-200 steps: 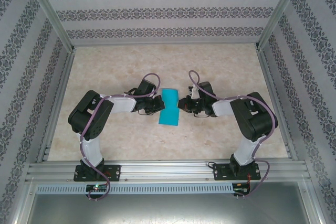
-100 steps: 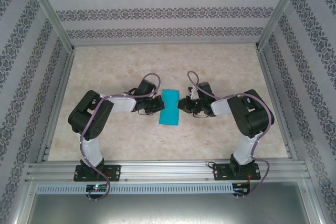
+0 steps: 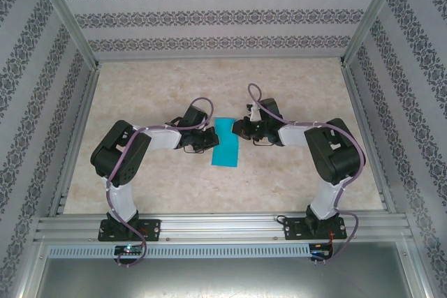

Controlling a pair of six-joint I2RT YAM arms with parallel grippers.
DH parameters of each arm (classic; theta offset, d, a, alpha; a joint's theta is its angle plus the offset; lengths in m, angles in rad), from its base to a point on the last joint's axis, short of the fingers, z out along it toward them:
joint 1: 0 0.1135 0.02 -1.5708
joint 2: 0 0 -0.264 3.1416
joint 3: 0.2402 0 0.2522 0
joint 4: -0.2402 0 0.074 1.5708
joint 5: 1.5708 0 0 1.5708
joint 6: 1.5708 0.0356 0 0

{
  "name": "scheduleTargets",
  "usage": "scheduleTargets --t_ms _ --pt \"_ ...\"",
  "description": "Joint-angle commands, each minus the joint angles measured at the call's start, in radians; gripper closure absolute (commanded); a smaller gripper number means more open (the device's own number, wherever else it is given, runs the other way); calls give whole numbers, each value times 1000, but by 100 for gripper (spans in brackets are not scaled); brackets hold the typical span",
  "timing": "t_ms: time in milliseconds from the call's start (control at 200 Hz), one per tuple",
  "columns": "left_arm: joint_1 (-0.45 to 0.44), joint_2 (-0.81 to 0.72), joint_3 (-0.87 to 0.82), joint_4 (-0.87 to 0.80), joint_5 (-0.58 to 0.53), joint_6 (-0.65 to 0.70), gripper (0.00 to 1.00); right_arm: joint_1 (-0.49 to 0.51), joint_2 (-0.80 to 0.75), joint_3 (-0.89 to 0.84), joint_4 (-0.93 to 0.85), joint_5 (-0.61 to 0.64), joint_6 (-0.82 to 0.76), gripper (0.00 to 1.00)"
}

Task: Fold a paper plane with a square sheet of paper (pick it up from the middle)

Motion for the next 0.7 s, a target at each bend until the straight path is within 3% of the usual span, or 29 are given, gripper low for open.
scheduleTargets --t_ms 0,185,435,694 --pt "-13 23 -25 -97 -48 16 100 15 46 -28 10 37 -11 91" --pt "-13 12 -23 -108 -51 20 100 2 58 -55 18 42 -9 91" --pt "-14 8 -28 -110 -57 20 100 -3 -42 37 -98 50 -28 91" --pt "-13 4 -25 -114 -56 23 100 -21 78 80 -41 2 16 91"
